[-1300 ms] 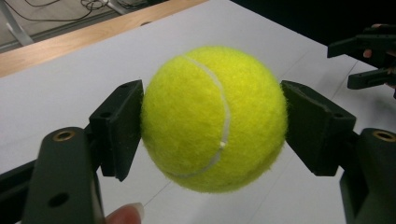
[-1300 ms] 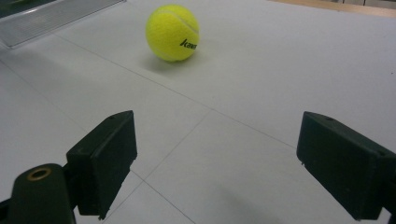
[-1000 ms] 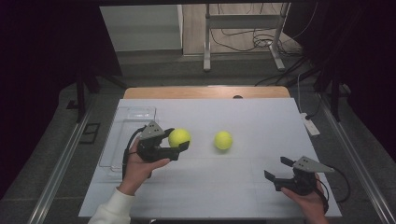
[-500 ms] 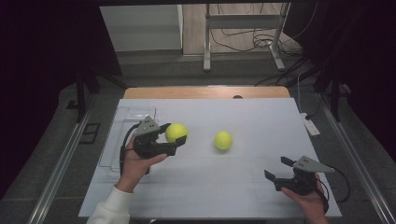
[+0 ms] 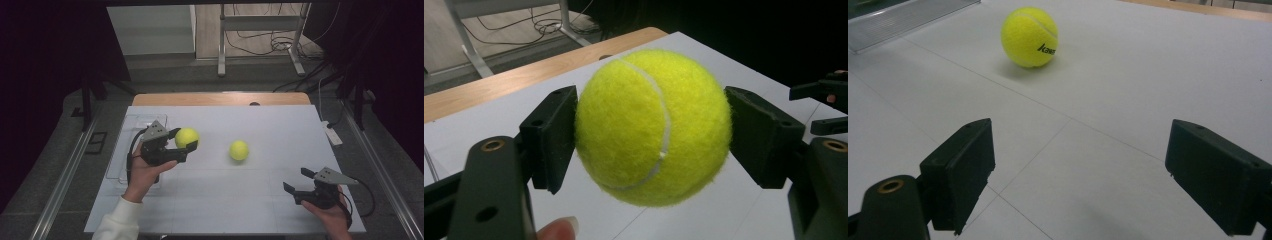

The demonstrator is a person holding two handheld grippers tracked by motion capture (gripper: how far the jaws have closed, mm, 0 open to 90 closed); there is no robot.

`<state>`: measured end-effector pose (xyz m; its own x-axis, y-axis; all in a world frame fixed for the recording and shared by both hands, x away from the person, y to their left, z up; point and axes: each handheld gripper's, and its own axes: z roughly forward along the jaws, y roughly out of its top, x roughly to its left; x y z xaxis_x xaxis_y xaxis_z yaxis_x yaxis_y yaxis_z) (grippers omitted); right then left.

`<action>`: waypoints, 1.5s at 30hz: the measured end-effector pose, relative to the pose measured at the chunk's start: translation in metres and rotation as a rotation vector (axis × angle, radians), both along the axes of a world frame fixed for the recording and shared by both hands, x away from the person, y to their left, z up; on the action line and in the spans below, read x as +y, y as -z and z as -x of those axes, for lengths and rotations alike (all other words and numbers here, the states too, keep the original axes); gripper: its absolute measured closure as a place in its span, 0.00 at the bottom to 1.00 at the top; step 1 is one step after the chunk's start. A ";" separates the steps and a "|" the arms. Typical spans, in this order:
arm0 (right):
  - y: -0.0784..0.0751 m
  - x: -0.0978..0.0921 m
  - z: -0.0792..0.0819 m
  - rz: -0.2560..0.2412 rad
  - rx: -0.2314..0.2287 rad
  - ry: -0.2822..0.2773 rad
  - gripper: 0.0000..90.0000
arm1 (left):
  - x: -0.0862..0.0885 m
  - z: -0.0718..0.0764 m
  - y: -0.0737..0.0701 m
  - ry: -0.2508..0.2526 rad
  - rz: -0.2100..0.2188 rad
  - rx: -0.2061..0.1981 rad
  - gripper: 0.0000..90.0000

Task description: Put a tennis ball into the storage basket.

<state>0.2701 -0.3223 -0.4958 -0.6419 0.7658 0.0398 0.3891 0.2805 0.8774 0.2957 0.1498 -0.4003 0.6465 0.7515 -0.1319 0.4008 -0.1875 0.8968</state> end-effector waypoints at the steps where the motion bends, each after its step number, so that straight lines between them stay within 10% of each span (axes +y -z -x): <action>1: 0.000 0.000 0.000 0.001 0.000 0.000 0.14 | 0.000 0.000 0.000 -0.003 0.000 0.000 0.30; 45: 0.001 0.001 0.000 0.005 0.003 -0.003 0.14 | 0.014 -0.018 -0.002 -0.080 0.017 -0.006 0.30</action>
